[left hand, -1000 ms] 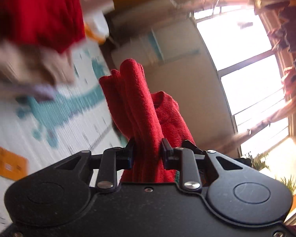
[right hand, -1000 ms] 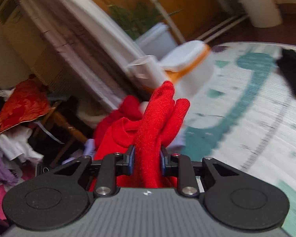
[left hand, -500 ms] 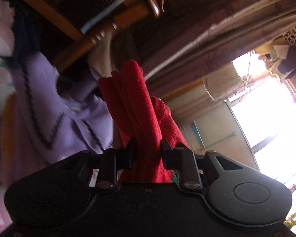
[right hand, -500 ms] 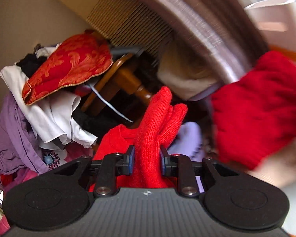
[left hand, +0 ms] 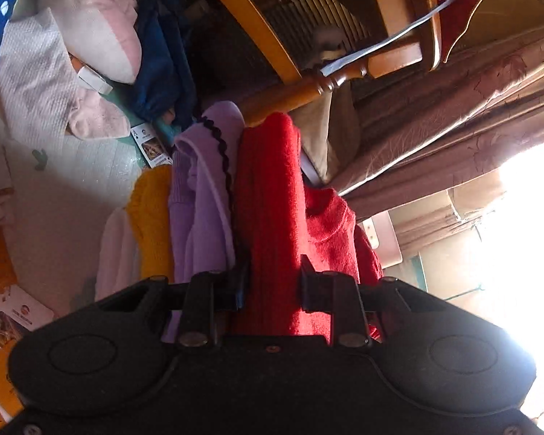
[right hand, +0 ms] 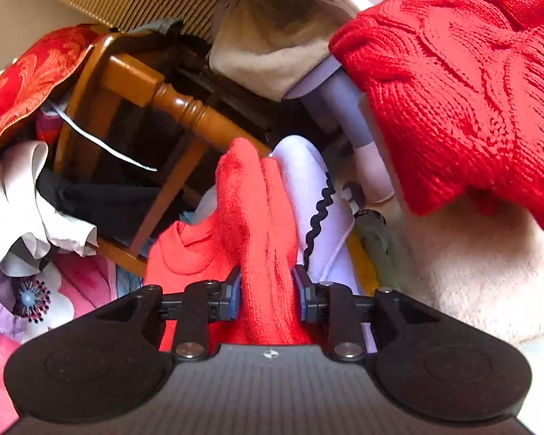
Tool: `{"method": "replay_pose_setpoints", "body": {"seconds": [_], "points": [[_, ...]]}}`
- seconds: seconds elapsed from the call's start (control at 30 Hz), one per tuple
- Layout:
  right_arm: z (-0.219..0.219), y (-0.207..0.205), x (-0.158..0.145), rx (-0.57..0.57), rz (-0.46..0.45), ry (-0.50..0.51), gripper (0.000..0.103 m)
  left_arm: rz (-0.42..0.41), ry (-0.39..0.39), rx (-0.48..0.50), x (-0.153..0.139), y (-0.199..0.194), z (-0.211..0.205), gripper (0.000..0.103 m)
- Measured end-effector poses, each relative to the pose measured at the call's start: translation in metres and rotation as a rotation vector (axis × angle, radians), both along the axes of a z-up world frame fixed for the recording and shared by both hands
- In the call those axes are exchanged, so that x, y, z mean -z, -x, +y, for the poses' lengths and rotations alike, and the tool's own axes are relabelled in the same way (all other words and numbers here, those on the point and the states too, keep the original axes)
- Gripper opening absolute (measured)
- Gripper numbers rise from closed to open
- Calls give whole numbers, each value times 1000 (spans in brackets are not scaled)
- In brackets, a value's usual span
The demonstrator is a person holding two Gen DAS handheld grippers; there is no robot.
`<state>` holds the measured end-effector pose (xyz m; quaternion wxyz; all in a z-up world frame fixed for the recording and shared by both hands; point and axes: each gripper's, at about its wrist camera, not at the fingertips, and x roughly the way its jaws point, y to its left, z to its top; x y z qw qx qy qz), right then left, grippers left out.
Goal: Fold clothes
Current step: 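Carry the folded sweater with both grippers toward the clothes stack by the chair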
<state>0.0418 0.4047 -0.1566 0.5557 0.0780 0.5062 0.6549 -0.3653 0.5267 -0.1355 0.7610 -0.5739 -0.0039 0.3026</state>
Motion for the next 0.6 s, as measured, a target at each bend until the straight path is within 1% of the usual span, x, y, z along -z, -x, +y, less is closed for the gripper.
{"method": "replay_pose_setpoints", "body": {"seconds": [0.1, 0.13, 0.17, 0.27, 0.33, 0.4, 0.47, 0.53, 0.6], "points": [[-2, 8, -14, -11, -68, -3, 32, 20, -17, 8, -7, 3, 0, 26], [-3, 10, -21, -5, -101, -10, 35, 41, -32, 4, -11, 4, -1, 27], [-8, 12, -28, 7, -134, -24, 35, 69, -52, 4, -16, 5, -3, 27], [-22, 14, -48, 44, -213, -63, 35, 192, -179, 11, -36, 4, -17, 27], [-28, 17, -61, 53, -285, -98, 35, 250, -265, 19, -47, 0, -29, 27], [-36, 24, -74, 25, -352, -143, 35, 300, -334, 36, -52, -6, -38, 27], [-41, 39, -82, -47, -428, -176, 35, 346, -394, 58, -55, -13, -46, 27], [-38, 53, -79, -125, -515, -146, 34, 392, -454, 79, -58, -21, -54, 27], [-34, 66, -71, -166, -585, -113, 34, 458, -510, 79, -60, -26, -61, 27]]}}
